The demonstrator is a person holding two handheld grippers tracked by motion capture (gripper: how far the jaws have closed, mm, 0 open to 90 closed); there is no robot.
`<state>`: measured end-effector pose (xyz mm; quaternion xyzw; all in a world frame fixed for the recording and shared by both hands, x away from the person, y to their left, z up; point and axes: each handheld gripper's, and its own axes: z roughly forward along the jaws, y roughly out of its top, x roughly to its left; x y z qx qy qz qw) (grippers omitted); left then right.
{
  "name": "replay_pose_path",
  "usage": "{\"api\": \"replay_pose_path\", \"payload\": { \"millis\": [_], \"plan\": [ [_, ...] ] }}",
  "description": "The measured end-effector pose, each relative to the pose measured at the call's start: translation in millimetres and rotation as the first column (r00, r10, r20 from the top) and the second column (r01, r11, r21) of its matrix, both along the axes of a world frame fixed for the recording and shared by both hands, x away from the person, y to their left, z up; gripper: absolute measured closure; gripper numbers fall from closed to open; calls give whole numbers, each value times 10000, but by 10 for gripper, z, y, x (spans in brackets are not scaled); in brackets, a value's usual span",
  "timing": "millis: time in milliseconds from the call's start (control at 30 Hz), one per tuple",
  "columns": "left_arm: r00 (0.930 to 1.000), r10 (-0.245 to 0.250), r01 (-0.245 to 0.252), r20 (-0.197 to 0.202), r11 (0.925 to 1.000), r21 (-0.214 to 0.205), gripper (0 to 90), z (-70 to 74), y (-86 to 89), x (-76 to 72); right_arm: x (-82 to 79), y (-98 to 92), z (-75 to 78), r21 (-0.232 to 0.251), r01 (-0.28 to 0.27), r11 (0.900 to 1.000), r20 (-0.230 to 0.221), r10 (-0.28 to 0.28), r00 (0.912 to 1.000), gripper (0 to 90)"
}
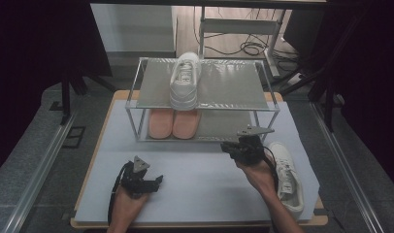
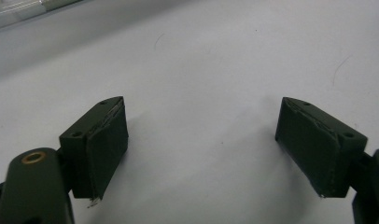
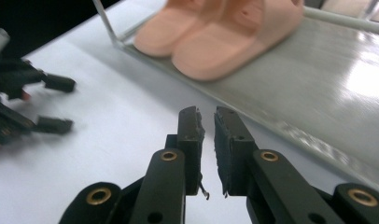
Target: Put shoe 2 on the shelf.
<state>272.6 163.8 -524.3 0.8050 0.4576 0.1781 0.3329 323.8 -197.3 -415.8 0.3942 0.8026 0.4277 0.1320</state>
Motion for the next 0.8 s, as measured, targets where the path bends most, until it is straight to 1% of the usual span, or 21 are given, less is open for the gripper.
{"api": "replay_pose_path", "payload": {
  "millis": [233,433,500,633,700,800],
  "plan": [
    [10000,-4,4,2,10000,-3,171,-1,0,0,-95,-289,-4,-435,697,9966,-180,-705,9973,787],
    [10000,-15,15,-14,10000,16,172,1,1,-1,-176,-562,24,-762,1137,9906,-250,-1159,9929,830],
    [10000,-23,23,-25,10000,25,171,2,2,-1,-203,-648,30,-1026,1317,9860,-243,-1348,9906,845],
    [10000,13,-13,-12,10000,-14,171,0,-1,-1,-244,-812,29,-1329,1659,9772,-298,-1712,9848,875],
    [10000,12,-12,-4,10000,-14,171,-1,-1,-1,-261,-892,26,-1435,1846,9723,-296,-1906,9812,894],
    [10000,12,-12,-8,10000,-13,172,-1,-1,-1,-286,-1014,26,-1565,2153,9639,-306,-2226,9744,897]
  ]
}}
